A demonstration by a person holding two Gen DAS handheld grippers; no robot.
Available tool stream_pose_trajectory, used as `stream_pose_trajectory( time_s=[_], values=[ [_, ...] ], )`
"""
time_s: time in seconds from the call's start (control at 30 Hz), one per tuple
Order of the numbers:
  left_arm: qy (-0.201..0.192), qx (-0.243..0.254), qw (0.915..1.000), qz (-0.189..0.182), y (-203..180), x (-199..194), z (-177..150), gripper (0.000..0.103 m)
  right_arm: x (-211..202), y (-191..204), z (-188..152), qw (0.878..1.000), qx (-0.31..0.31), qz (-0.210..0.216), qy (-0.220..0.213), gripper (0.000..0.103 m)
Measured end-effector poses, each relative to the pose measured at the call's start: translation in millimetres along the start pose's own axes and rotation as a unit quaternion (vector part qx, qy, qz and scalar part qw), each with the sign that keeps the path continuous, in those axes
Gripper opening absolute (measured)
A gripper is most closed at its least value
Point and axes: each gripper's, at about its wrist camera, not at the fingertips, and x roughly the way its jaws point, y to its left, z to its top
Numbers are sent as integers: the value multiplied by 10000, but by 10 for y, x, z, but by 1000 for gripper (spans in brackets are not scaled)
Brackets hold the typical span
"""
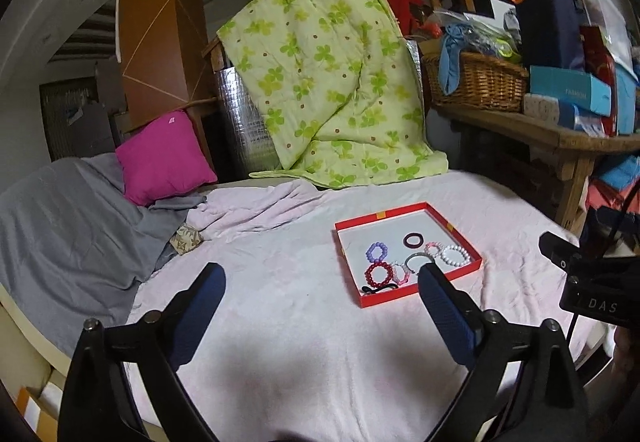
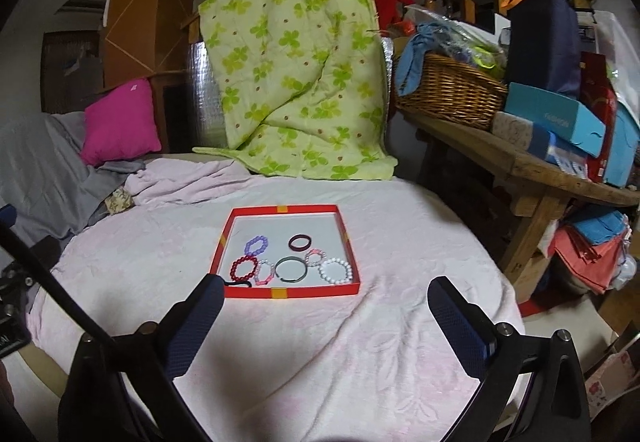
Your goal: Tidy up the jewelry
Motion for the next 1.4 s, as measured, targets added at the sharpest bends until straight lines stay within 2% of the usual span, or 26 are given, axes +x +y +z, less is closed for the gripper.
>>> stream_pose_trajectory(
  time_s=[0.27, 0.6, 0.9, 1.4],
  values=[
    [17, -96, 9999, 129, 59, -105, 49, 98, -80, 3, -12, 9998, -39, 12, 210, 103],
    [304, -357, 9986, 257, 136, -67, 20, 98, -137, 68, -21, 9992, -14, -139, 377, 103],
    [289, -276, 9988, 293, 76, -83, 3, 98, -192, 106, -25, 9991, 104, 21, 405, 103],
    [244, -341, 9987, 304, 111, -130, 1, 98, -45, 115, -140, 9977, 211, 35, 639, 103]
  ],
)
